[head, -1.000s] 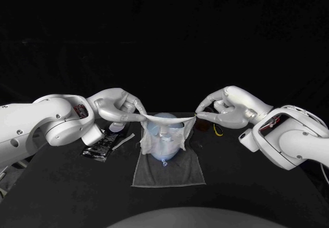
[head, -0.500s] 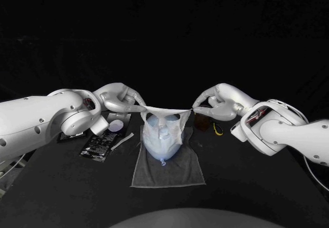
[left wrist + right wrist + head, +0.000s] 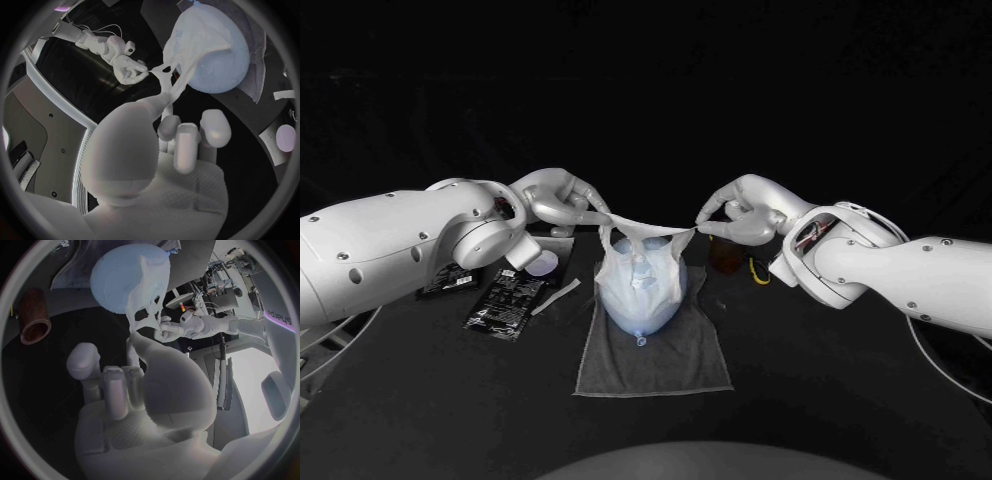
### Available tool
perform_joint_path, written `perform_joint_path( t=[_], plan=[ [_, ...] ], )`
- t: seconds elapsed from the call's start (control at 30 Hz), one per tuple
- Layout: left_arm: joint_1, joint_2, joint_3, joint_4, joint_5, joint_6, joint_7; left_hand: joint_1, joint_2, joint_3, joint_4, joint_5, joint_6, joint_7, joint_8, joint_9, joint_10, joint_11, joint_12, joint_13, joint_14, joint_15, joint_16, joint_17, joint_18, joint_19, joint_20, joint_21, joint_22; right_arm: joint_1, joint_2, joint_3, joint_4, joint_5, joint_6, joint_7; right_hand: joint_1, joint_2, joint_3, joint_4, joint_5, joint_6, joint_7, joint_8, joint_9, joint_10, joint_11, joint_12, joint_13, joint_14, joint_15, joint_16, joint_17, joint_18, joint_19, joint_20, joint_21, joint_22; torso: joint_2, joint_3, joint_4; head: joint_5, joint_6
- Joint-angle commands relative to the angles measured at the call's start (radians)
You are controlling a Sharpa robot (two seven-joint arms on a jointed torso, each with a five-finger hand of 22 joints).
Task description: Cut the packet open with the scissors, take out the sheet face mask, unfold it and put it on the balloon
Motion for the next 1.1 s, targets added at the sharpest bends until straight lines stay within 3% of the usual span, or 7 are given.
perform_joint_path(
  t=[0.03,0.3,0.57,0.83,1.1],
  plan=[
    [0.001,0.013,0.002,-0.018,0.011,0.032,-0.007,0.001,0.01,0.006,-0.001,0.005,0.002,0.002,0.003,0.056,0.001,0.0,-0.003,-0.001,0.05,0.004,0.001,0.096,0.0,0.007,0.001,0.006,0.0,0.001,0.021,0.003,-0.029,0.002,0.03,-0.022,0.008,-0.001,0.002,0.006,0.003,0.005,0.001,0.01,0.05,0.106,-0.004,0.005,0.263,0.108,-0.006,0.007,0.263,0.014,-0.004,-0.002,-0.005,0.113,0.0,0.0006,0.0001,0.0,0.004],
    [0.001,0.036,0.002,-0.05,0.011,0.035,-0.015,0.001,0.011,0.006,-0.001,0.005,0.001,0.002,0.002,0.056,0.0,0.0,-0.004,-0.002,0.05,0.004,0.0,0.094,0.001,0.006,0.001,0.006,-0.001,0.01,0.081,0.009,-0.119,0.007,0.042,-0.038,0.009,-0.001,0.003,0.006,0.003,0.004,0.001,0.01,0.05,0.106,-0.004,0.005,0.263,0.108,-0.006,0.007,0.263,0.014,-0.005,-0.002,-0.007,0.113,0.003,-0.0005,0.002,0.001,0.007],
    [0.001,0.046,0.003,-0.068,0.011,0.034,-0.021,0.0,0.011,0.007,-0.001,0.005,0.0,0.002,0.002,0.055,-0.001,0.001,-0.005,-0.003,0.05,0.005,0.0,0.095,0.001,0.006,0.001,0.005,-0.002,0.021,0.101,0.017,-0.165,0.029,0.043,-0.042,0.01,-0.001,0.003,0.006,0.003,0.003,0.002,0.01,0.051,0.106,-0.004,0.005,0.263,0.108,-0.006,0.007,0.263,0.014,-0.004,-0.002,-0.005,0.113,0.009,-0.003,0.0024,0.0,0.013],
    [0.002,0.057,0.004,-0.083,0.021,0.063,-0.044,-0.012,0.014,0.004,0.006,0.005,-0.005,0.001,0.003,0.056,-0.005,0.001,-0.009,-0.009,0.049,0.006,0.0,0.095,0.0,0.006,0.002,0.005,-0.001,0.026,0.124,0.019,-0.2,0.034,0.166,-0.079,0.011,0.0,0.005,0.006,0.003,0.0,0.002,0.011,0.051,0.106,-0.004,0.005,0.263,0.108,-0.005,0.007,0.263,0.016,-0.01,-0.002,-0.016,0.11,0.008,-0.0026,0.0032,0.001,0.012],
    [0.002,0.074,0.004,-0.103,0.02,0.053,-0.07,-0.016,0.016,0.003,0.009,0.005,-0.007,0.0,0.004,0.056,-0.009,0.001,-0.012,-0.013,0.049,0.006,0.0,0.094,0.0,0.006,0.002,0.005,-0.001,0.025,0.149,0.02,-0.232,0.03,0.195,-0.096,0.011,0.0,0.005,0.006,0.003,0.0,0.002,0.011,0.051,0.106,-0.004,0.005,0.263,0.108,-0.005,0.007,0.263,0.016,-0.01,-0.002,-0.016,0.11,0.009,-0.0023,0.0022,0.002,0.015]
  ],
)
